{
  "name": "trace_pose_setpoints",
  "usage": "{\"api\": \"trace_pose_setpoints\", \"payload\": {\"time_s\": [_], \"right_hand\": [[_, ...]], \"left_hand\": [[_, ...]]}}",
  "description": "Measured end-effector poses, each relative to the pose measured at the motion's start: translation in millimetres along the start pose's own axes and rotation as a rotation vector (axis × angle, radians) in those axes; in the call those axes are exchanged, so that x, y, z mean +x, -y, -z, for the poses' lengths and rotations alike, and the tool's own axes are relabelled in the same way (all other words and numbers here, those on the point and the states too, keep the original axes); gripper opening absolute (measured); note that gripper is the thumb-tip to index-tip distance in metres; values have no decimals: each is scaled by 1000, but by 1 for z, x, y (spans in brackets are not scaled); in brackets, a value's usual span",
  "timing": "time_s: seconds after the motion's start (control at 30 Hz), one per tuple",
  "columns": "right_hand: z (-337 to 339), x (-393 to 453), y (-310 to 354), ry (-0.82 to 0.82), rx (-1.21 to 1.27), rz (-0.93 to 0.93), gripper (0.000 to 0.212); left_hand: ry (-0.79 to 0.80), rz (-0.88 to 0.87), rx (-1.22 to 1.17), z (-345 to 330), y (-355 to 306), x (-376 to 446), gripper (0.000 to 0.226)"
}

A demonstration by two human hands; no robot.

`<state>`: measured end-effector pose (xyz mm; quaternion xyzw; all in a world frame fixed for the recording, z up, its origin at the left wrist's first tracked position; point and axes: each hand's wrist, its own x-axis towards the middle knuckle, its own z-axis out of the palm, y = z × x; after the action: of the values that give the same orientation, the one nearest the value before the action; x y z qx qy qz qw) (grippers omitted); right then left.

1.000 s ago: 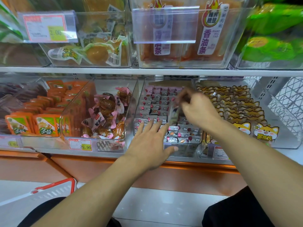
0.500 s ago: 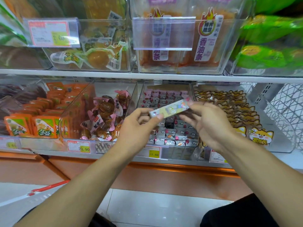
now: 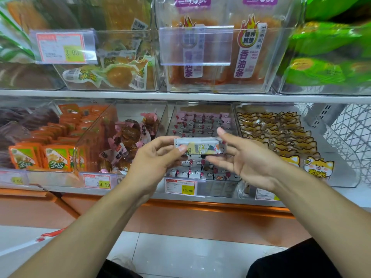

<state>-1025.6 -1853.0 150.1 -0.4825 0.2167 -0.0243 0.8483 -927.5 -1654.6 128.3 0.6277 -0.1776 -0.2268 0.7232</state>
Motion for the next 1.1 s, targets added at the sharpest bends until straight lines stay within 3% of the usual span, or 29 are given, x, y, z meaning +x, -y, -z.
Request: {"api": "trace_pose_setpoints", "payload": {"time_s": [0.17,0.37,0.47,0.57,0.73,0.83,0.97,1.1], "right_hand": [[1,2,-6,21,-72,12,24],[-1,-3,-4,96,-221,213,40],[-1,-5,-6,108,-352,290,46],[-1,-4,-5,90,-256,253,58],[-1,-2,-6,118,-185,50,52],[-1,1,-8,98,-183,58,45],[1,2,-8,99,-150,138,46],[3,1,-9,143,-256,207,45]], "left_hand": [[58,70,-149,-5,-3,-6,44],[53,260,-246,-8,-6,-8,37],[68,258,-251,-9,-5,-8,38],[60,173,-266,-8,-4,-6,39],[41,26,-172,-6,1,-3,35],[66,8,-97,-7,3,-4,36],[53,111,-220,-10,1,-5,52],[42,253,-250,-11,1,-5,45]]}}
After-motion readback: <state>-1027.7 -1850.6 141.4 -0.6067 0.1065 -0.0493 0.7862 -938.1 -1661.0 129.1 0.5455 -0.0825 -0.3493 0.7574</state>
